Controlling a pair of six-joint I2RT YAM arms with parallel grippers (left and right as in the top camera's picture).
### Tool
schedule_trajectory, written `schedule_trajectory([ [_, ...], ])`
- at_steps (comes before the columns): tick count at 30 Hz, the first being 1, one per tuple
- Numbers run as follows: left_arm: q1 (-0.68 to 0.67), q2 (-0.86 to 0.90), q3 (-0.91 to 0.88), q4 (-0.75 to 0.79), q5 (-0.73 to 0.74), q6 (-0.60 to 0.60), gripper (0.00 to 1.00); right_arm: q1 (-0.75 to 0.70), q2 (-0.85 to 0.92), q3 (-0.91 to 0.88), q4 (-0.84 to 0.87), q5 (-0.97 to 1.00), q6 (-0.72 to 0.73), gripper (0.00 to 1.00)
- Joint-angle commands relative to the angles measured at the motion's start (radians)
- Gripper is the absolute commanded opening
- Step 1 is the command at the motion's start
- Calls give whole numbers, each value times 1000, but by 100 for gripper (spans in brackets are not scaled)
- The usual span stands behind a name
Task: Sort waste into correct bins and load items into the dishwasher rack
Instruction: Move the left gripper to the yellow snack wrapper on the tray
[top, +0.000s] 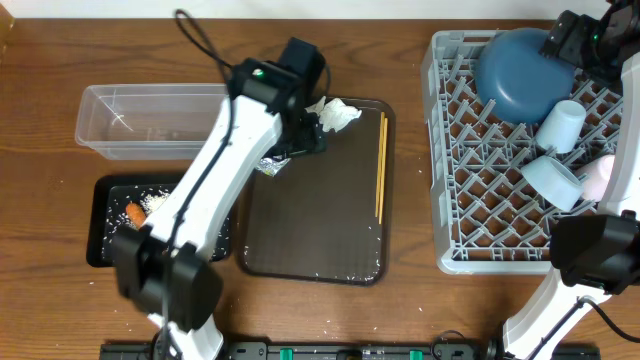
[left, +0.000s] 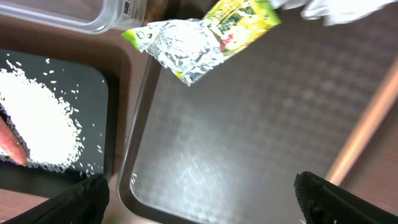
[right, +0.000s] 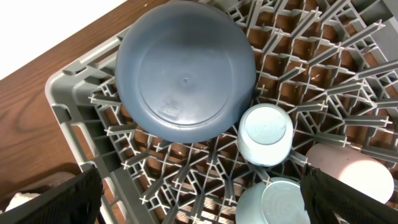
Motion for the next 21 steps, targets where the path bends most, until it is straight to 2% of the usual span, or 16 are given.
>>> schedule_trajectory([
  [1, -2, 71, 13, 21, -74, 2, 96, -2, 5, 3, -3, 0, 11, 99],
  [5, 3, 160, 13, 101, -82, 10, 89, -2, 5, 3, -3, 0, 11, 100],
  [8, 16, 211, 13, 160, -81, -11, 88, -2, 5, 3, -3, 0, 11, 99],
  [14, 86, 255, 13, 208, -81, -248, 88, -2, 5, 3, -3, 0, 11, 99],
  [21, 145, 256, 10, 242, -80, -380, 88, -2, 5, 3, -3, 0, 11, 99],
])
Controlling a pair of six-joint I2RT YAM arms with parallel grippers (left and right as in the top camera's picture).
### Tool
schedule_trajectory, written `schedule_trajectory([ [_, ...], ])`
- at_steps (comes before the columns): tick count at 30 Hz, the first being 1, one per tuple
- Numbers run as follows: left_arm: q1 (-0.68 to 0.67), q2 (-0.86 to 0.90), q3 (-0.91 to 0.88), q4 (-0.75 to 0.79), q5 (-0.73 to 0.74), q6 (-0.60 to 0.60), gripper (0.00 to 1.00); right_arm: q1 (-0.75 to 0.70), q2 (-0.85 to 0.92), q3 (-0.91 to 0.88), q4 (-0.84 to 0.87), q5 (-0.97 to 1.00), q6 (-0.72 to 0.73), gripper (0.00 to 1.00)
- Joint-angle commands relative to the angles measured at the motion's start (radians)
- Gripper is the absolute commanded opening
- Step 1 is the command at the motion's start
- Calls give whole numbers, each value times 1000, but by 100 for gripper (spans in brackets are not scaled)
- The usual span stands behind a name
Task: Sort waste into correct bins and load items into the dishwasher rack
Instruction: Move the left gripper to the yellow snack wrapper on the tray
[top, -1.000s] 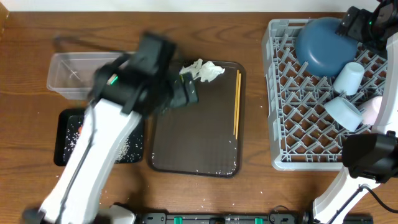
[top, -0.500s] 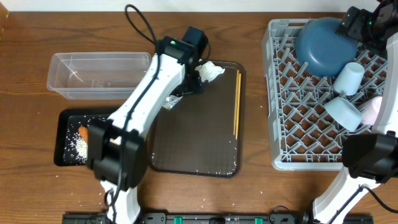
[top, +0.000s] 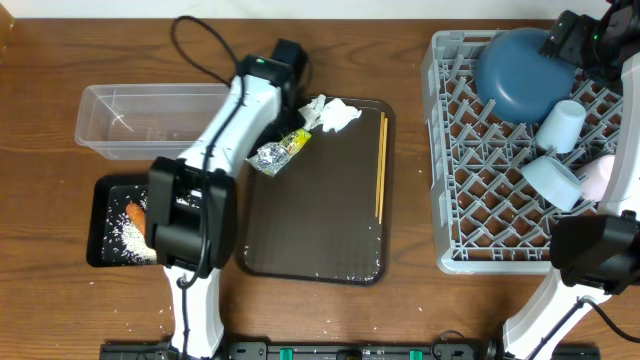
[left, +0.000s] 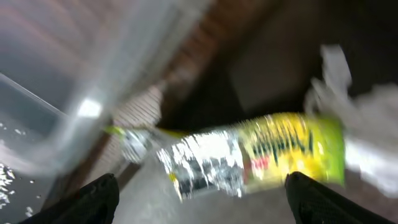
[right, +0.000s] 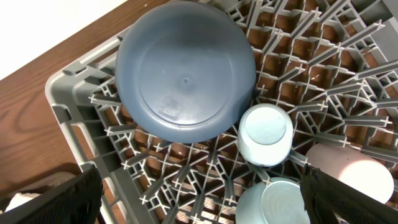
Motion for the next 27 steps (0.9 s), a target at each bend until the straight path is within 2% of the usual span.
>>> schedule_trajectory([
  [1, 6, 0, 9, 12, -19, -95, 88, -2, 5, 3, -3, 0, 11, 99],
  [15, -8, 2, -76, 133, -19, -95, 88, -2, 5, 3, -3, 0, 11, 99],
  [24, -8, 4, -87, 147, -50, -93, 88, -2, 5, 3, -3, 0, 11, 99],
  [27, -8, 10, -87, 164, -71, -18, 88, -2, 5, 3, -3, 0, 11, 99],
])
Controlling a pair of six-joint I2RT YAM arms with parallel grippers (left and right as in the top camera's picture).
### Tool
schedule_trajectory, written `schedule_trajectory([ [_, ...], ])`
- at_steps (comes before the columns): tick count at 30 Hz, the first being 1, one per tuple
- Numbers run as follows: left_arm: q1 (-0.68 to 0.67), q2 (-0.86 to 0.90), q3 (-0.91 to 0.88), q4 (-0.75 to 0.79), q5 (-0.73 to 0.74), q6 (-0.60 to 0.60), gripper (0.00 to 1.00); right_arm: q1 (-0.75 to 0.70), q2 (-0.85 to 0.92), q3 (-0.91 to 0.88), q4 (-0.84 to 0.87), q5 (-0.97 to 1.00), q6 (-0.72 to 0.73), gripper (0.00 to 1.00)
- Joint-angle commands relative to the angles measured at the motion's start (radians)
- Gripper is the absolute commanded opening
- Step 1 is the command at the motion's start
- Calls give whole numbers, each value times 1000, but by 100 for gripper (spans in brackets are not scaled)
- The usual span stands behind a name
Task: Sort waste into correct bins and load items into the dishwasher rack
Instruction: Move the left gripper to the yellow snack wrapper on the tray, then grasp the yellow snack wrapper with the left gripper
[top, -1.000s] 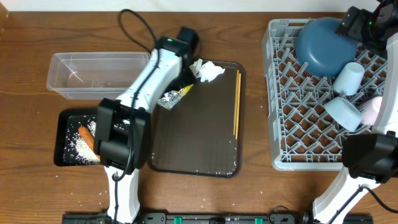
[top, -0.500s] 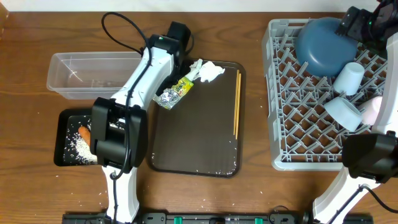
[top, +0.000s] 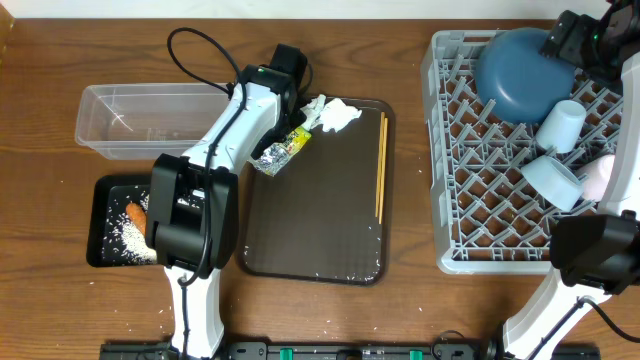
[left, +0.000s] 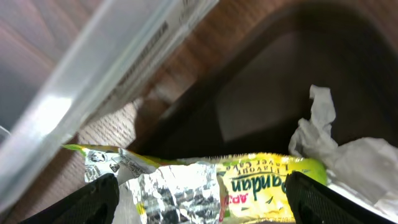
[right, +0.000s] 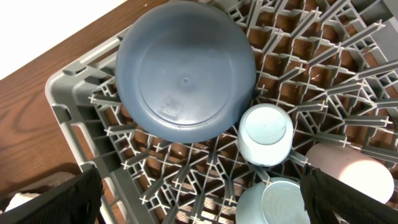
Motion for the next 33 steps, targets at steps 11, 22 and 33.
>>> schedule_trajectory([
  [11, -34, 13, -4, 141, -47, 675, 87, -2, 5, 3, -3, 0, 11, 99],
  [22, -33, 14, -5, 28, -47, 1065, 93, -2, 5, 3, -3, 0, 11, 99],
  [33, -32, 14, -59, -42, -37, 1268, 95, -2, 5, 3, -3, 0, 11, 99],
])
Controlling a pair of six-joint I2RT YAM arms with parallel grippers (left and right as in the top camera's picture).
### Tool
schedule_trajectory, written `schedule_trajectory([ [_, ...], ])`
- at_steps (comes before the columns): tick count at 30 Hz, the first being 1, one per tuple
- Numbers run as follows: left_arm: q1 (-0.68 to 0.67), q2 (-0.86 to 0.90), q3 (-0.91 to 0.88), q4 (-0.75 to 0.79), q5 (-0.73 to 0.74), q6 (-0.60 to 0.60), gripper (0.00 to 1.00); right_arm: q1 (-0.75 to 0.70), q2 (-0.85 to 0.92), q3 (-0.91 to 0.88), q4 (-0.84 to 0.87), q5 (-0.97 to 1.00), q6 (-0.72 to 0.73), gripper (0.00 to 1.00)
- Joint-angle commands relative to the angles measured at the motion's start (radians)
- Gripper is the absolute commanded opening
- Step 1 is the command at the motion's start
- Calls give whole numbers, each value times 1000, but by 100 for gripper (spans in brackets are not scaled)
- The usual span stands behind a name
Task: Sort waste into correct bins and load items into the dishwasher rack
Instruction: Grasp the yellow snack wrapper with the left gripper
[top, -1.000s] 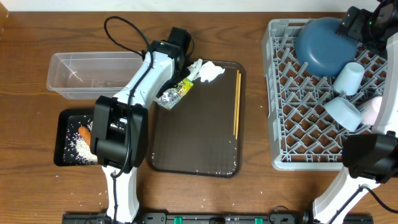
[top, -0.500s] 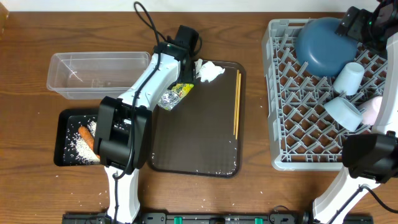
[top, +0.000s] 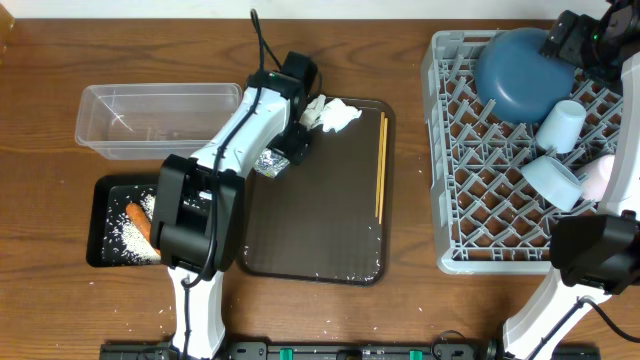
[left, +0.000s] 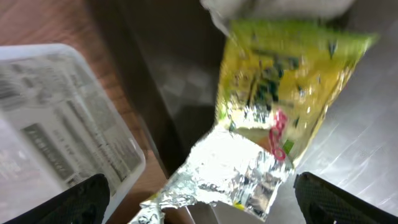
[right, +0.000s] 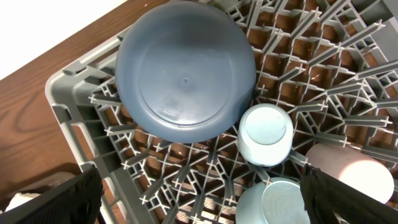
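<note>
A yellow-green snack wrapper (left: 273, 93) with a torn foil end lies on the brown tray (top: 315, 230) at its left rim; overhead, the wrapper (top: 268, 162) shows partly under my left gripper (top: 289, 143). That left gripper (left: 199, 208) is open, its fingers on either side of the foil end and nothing held. A crumpled white napkin (top: 331, 113) and wooden chopsticks (top: 381, 165) also lie on the tray. My right gripper (right: 202, 202) hangs open over the grey dishwasher rack (top: 450, 160), near the blue bowl (right: 185, 71).
A clear plastic bin (top: 150, 120) stands left of the tray, close to the wrapper. A black tray (top: 105, 195) with rice and a carrot piece sits at front left. The rack holds two pale blue cups (top: 558, 125) and a pink one (top: 600, 175).
My left gripper has turned and moved from the tray's far left corner to over the wrapper's foil end, still open. The wrapper lies about where it did. The right arm has not moved.
My open left gripper first hung over the tray with the wrapper ahead of it. It then stood back by the clear bin at the tray's far left corner, at both later moments. Now it is turned over the wrapper. The right gripper stayed over the rack.
</note>
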Motion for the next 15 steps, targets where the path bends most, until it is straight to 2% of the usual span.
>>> schedule_trajectory([
  [1, 8, 14, -34, 6, -3, 102, 92, -2, 5, 3, -3, 0, 11, 99],
  [3, 13, 14, -39, 14, -6, 105, 92, -2, 5, 3, -3, 0, 11, 99],
  [11, 49, 14, -50, 19, -1, 107, 77, -2, 5, 3, -3, 0, 11, 99],
  [15, 51, 14, -61, 22, 47, 108, 73, -2, 5, 3, -3, 0, 11, 99],
])
